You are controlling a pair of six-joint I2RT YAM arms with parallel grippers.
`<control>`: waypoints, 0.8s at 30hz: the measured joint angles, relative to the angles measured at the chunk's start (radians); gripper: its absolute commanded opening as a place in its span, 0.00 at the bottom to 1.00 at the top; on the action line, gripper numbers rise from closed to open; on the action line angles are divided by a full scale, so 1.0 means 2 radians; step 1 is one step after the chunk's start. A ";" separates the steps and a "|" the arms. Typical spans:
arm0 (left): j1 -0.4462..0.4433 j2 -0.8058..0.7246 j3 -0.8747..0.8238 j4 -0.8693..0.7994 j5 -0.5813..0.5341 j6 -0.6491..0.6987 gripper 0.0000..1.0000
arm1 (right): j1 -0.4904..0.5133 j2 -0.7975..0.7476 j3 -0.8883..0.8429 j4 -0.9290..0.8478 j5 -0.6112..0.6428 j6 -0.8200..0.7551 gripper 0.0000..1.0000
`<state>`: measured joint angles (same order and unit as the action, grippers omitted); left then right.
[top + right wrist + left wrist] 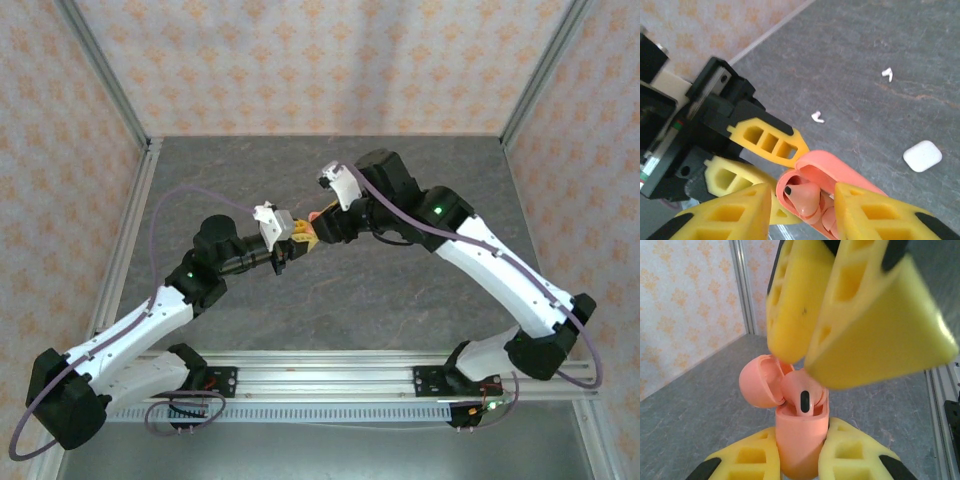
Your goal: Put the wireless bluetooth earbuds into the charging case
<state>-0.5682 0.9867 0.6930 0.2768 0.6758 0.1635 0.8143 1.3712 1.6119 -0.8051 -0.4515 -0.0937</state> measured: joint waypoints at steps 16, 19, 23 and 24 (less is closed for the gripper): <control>0.000 -0.012 -0.043 0.094 0.005 0.026 0.00 | -0.067 -0.096 -0.062 0.053 -0.005 0.123 0.37; 0.000 -0.031 -0.047 0.104 -0.005 0.037 0.00 | -0.072 -0.096 -0.070 0.057 -0.015 0.138 0.36; 0.000 -0.056 -0.048 0.114 -0.019 0.049 0.00 | -0.072 -0.096 -0.076 0.067 -0.024 0.151 0.35; 0.000 -0.060 -0.048 0.115 -0.021 0.051 0.00 | -0.072 -0.096 -0.076 0.070 -0.026 0.154 0.34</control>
<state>-0.5682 0.8669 0.5964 0.5072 0.6346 0.2653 0.6701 1.1793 1.4590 -0.6643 -0.5030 0.2134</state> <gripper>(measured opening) 0.161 0.349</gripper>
